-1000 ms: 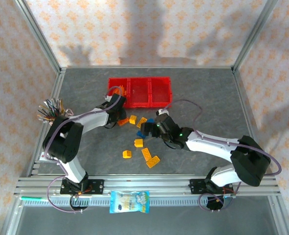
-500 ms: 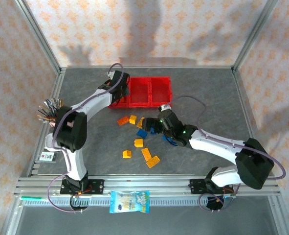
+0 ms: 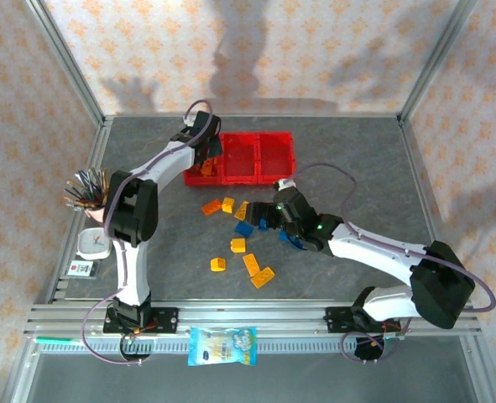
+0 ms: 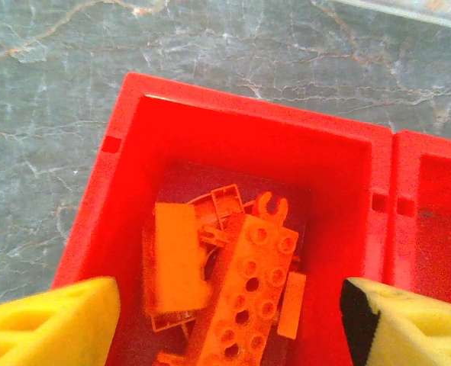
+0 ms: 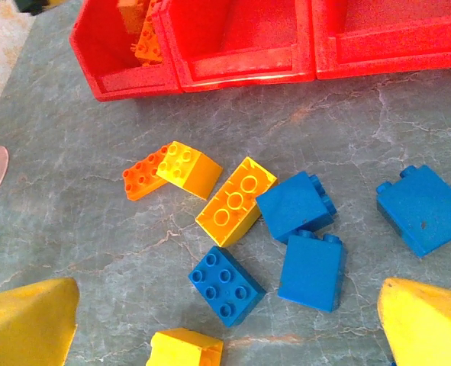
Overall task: Sort the legos into containers by color
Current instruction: Place the lego in the container, then move the lego to the center of the table.
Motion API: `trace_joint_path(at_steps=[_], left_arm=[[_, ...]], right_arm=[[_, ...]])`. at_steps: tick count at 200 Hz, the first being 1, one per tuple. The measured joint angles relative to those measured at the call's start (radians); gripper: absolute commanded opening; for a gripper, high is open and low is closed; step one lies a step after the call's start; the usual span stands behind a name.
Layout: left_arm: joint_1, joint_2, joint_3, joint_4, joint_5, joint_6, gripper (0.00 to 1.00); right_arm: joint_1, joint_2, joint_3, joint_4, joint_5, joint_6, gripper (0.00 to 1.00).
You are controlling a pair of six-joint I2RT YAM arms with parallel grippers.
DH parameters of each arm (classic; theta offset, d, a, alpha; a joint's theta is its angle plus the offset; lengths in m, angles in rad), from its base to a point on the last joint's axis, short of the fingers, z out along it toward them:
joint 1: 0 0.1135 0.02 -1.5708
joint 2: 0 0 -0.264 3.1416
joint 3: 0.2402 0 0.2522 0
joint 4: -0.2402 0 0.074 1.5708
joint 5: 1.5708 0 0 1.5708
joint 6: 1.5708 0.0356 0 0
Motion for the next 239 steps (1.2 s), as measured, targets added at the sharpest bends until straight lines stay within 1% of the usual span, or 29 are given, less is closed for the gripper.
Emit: trace_joint_path(at_steps=[22,51,72,97,115,132,172,198,239], left_arm=[[0.000,-0.135,-0.142,0.010,0.015,0.000,0.83],[-0.006,-0.327,-0.361,0.056,0.070,0.000,0.83],[-0.041,-0.444,-0.532,0.085,0.113,0.003,0.84],[-0.095,-0.509,-0.670,0.106,0.146,0.008,0.86],[-0.112,-0.519,-0.731,0.131,0.170,0.011,0.86],[-0.111,-0.512,-0.754,0.150,0.183,0.014,0.86],[-0.125,-0.435,-0.754,0.201,0.187,0.060,0.91],[-0.134,-0.379,-0.743,0.219,0.186,0.092,0.92],[-0.134,-0.298,-0.673,0.272,0.187,0.136,0.92]], right_arm=[[0.000,0.000,0.024,-0.027,-0.010,-0.008,1.00],[0.012,0.000,0.037,-0.040,-0.018,-0.010,1.00],[0.039,0.000,0.037,-0.043,-0.030,-0.005,1.00],[0.076,0.018,0.036,-0.039,-0.045,0.013,1.00],[0.089,0.036,0.036,-0.039,-0.052,0.026,1.00],[0.089,0.041,0.031,-0.035,-0.056,0.038,1.00],[0.089,0.040,0.013,-0.031,-0.054,0.061,1.00],[0.089,0.040,0.007,-0.032,-0.048,0.070,1.00],[0.089,0.038,0.005,-0.031,-0.040,0.073,1.00]])
